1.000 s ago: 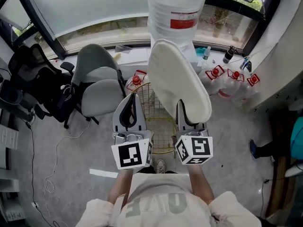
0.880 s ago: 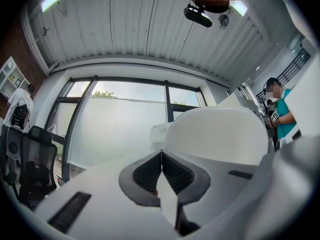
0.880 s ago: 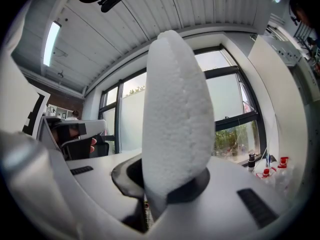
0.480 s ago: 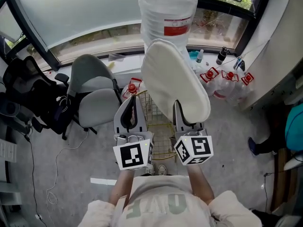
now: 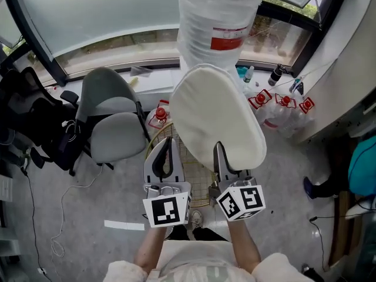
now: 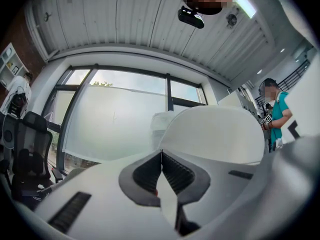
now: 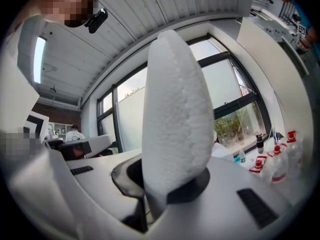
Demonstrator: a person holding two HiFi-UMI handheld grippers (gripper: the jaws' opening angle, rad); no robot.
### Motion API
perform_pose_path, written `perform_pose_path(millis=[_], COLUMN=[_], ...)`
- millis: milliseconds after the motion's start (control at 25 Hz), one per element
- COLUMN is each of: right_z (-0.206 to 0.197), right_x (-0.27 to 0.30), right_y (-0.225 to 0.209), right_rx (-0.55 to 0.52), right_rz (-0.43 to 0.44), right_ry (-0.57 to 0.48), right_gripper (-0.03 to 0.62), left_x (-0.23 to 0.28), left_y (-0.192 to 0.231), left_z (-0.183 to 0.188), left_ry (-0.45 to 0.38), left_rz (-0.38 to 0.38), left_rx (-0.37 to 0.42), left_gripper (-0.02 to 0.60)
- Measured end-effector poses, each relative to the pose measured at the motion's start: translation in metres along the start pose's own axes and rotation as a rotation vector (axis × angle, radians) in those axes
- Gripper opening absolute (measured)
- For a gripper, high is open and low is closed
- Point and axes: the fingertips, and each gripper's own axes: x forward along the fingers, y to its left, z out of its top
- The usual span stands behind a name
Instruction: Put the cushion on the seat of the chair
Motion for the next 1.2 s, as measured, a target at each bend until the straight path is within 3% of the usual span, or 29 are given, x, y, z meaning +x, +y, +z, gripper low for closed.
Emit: perform_pose_path(millis=[360, 600, 840, 1200], right_z=[-0.116, -0.204, -0.282, -0.36], right_x=[0.034, 0.018, -0.005, -0.033], right_y=[-0.031, -0.052, -0.07, -0.094], right_rx=[0.238, 0.586, 0.784, 1.062], right_rz=[0.058, 0.121, 0.153, 0.091], right_ry=[0.062, 0.089, 0.109, 0.104], right_gripper=[0.054, 0.054, 0.054, 0.054], left_x=[0.015, -0.008, -0.029, -0.065], left_y=[0.033, 0.048, 0.048, 0.038], left_z=[-0.146, -0.234, -0.296, -0.365], left_ry=[0.119, 0.199, 0.224, 0.316], left_rz=[0.055, 0.102, 0.124, 0.156], left_rx=[-0.025, -0.056, -0.045, -0.09], left_gripper=[0.014, 0.014, 0.014, 0.014])
